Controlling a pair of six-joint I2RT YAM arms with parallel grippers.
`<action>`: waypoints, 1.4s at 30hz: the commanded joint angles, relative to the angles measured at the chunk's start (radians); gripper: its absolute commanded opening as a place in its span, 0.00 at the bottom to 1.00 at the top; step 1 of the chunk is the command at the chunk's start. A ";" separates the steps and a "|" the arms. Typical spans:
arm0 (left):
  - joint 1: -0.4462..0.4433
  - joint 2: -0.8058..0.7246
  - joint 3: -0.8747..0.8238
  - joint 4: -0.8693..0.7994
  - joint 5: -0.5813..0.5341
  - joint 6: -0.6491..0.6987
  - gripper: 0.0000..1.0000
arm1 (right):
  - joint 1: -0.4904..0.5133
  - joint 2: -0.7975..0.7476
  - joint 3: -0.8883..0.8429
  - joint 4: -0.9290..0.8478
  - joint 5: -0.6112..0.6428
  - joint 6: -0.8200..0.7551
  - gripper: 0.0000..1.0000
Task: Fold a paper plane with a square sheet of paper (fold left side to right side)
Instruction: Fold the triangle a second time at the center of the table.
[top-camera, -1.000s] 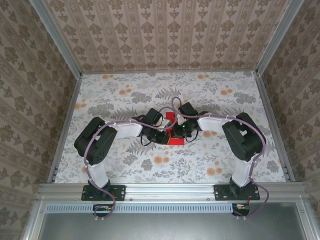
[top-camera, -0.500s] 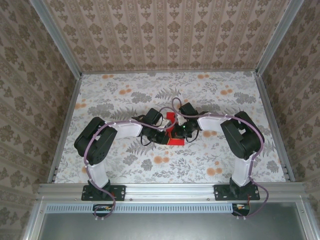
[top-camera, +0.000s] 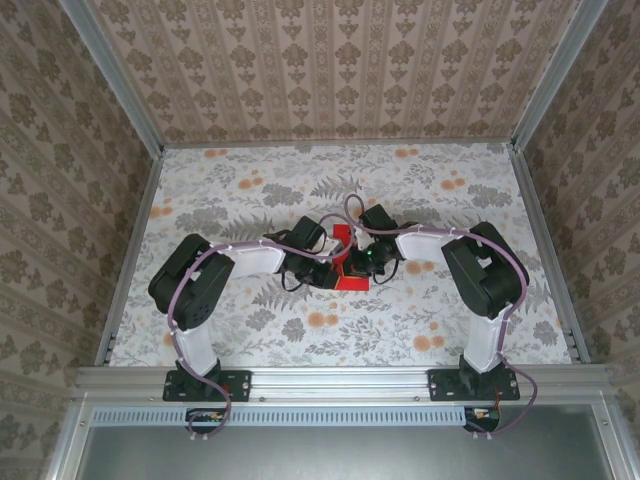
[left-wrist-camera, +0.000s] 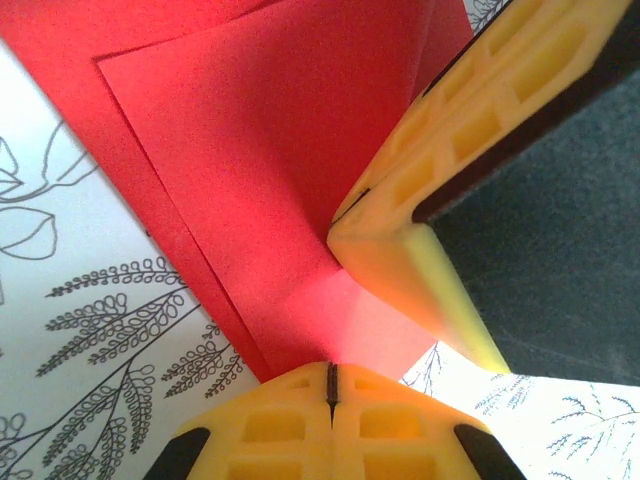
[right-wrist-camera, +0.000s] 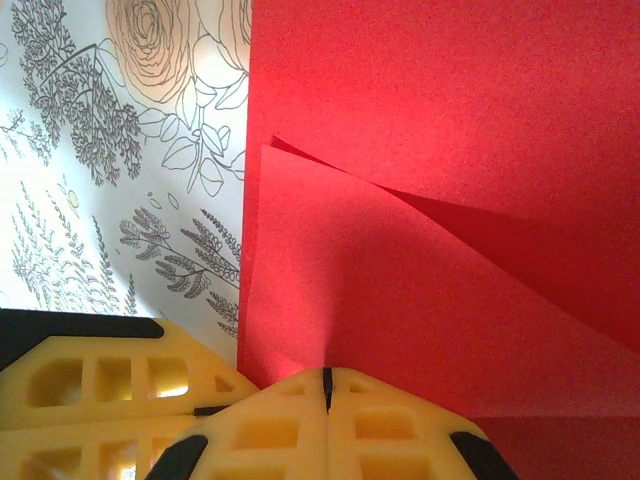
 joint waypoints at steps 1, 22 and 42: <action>-0.012 0.040 -0.028 -0.105 -0.093 0.031 0.04 | -0.026 0.010 0.022 -0.044 0.032 -0.026 0.00; -0.013 0.045 -0.033 -0.100 -0.091 0.025 0.03 | -0.166 0.013 0.048 -0.107 0.052 -0.119 0.00; 0.011 -0.057 0.012 -0.045 0.017 0.001 0.22 | -0.243 -0.071 0.034 -0.060 0.048 -0.113 0.07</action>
